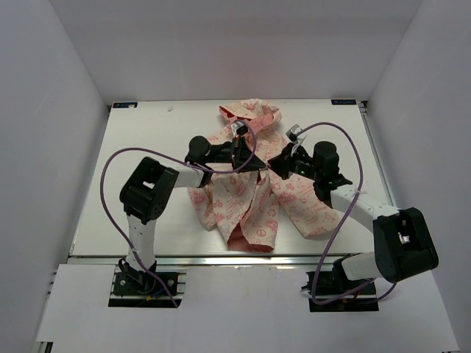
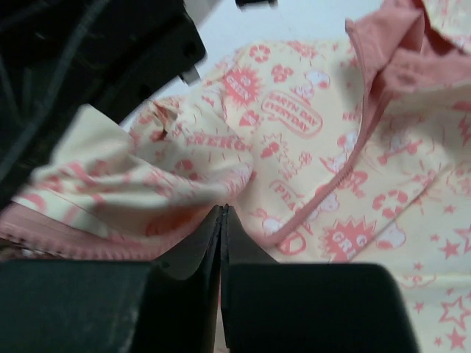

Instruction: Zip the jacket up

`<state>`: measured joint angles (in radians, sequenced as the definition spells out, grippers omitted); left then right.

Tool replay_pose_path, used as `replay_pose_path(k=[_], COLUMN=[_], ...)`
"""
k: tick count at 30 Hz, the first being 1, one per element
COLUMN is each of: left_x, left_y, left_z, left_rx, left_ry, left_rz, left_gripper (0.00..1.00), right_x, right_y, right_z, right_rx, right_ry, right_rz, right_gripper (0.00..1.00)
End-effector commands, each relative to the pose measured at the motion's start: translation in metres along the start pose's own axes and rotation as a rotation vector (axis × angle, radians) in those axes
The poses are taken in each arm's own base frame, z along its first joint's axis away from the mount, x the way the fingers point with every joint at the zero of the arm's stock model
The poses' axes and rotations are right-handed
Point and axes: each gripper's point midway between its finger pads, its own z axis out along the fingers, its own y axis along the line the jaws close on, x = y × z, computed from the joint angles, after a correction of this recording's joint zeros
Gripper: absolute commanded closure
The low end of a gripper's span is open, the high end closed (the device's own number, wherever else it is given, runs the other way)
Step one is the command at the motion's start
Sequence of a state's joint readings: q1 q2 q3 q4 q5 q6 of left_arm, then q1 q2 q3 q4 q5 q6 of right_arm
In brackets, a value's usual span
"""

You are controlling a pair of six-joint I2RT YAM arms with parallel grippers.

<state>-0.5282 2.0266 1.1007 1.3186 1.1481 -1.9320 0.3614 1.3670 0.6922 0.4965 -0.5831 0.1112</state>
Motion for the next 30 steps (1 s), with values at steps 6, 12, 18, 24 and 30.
replay_pose_path(k=[6,12,18,24,30], left_x=[0.031,0.028,0.025,0.025,0.024], left_y=[-0.044,-0.051,-0.050,-0.052,-0.050], left_z=[-0.009,-0.014,-0.016,-0.015,-0.016], left_rx=[0.186,0.187,0.181,0.184,0.180], left_ry=[0.080,0.071,0.071,0.071,0.073], left_rz=[0.436,0.460,0.456,0.458,0.451], left_gripper=[1.00,1.00,1.00,1.00,1.00], right_x=[-0.055,-0.013,0.007,-0.003,-0.026], right_y=[0.011,-0.014,0.002,0.011,0.016], right_z=[-0.004,-0.014,-0.031,-0.021,0.000], right_rx=[-0.056,0.059,0.017,-0.073,-0.157], right_ry=[-0.172,0.005,0.011,-0.026,-0.093], right_rz=[-0.245,-0.193,-0.226,-0.264,-0.283], right_gripper=[1.00,0.71,0.42,0.38,0.34])
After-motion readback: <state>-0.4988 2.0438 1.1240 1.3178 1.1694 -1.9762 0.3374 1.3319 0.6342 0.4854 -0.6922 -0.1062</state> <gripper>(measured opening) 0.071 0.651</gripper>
